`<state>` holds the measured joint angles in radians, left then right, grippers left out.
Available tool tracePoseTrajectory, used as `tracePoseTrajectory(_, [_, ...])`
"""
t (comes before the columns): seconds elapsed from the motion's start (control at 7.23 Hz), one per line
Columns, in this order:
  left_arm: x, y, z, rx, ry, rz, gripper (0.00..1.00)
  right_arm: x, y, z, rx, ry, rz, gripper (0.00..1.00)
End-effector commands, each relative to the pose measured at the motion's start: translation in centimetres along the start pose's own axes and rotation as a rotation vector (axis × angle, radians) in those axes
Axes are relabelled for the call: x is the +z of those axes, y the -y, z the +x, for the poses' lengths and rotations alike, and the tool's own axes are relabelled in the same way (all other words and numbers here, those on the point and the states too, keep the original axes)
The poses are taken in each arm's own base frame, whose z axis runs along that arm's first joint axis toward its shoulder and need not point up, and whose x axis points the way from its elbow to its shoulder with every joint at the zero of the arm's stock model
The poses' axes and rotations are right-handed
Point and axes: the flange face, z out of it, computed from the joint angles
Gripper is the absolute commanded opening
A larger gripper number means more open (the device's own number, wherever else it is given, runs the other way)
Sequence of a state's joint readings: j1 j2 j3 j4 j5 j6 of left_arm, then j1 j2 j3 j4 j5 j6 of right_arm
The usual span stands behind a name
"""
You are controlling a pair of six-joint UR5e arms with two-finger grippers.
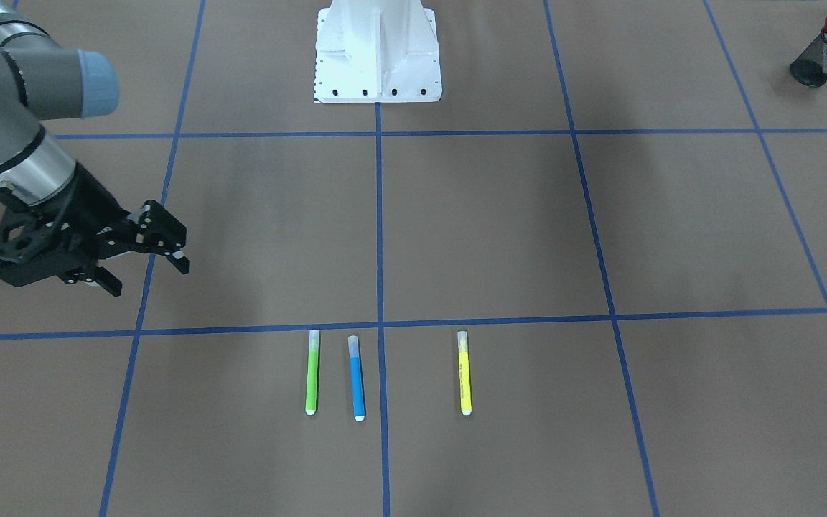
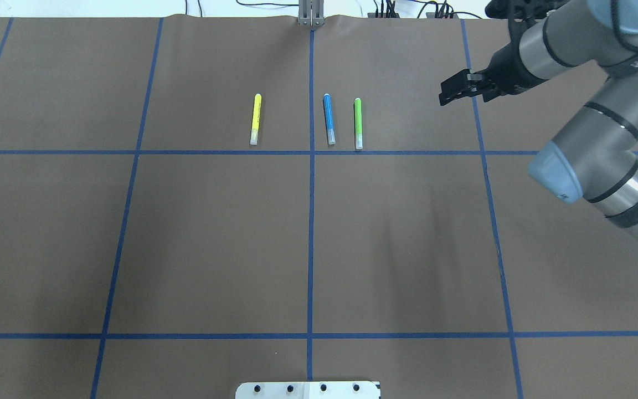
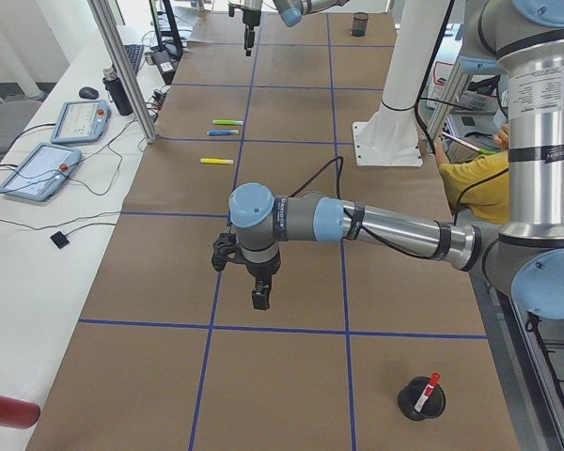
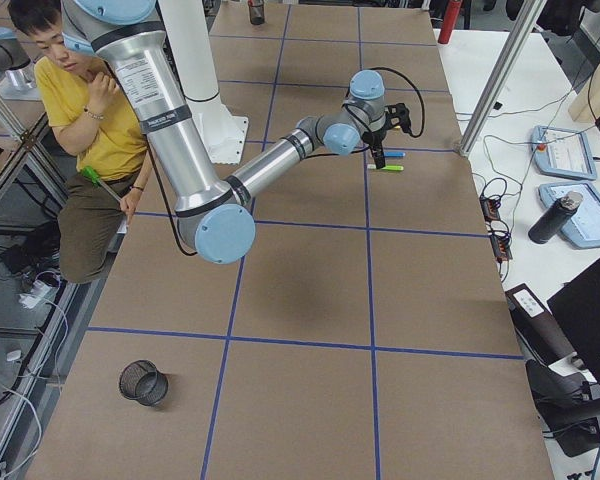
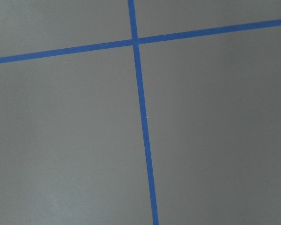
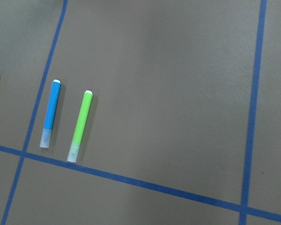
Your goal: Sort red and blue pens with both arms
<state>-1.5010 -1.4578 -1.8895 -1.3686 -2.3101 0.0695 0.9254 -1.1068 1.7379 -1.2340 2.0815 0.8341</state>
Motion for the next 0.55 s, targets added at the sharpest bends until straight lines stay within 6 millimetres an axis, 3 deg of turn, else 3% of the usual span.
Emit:
tracePoseTrajectory(0.0, [0.0,0.0,0.0,0.003,0.000,0.003,1.00,2.2,-0.5,-5.3,-0.036,-0.018,0.031,0.99])
tracePoseTrajectory(0.14, [0.0,0.0,0.0,0.003,0.000,0.001,1.00,3.6,-0.1,-6.0,-0.034,-0.030,0.009,1.00])
tracePoseTrajectory(0.41, [0.1,0.0,0.0,0.007,0.000,-0.001,1.00,8.3,3.3,-10.1,-0.024,-0.069,-0.042,1.00])
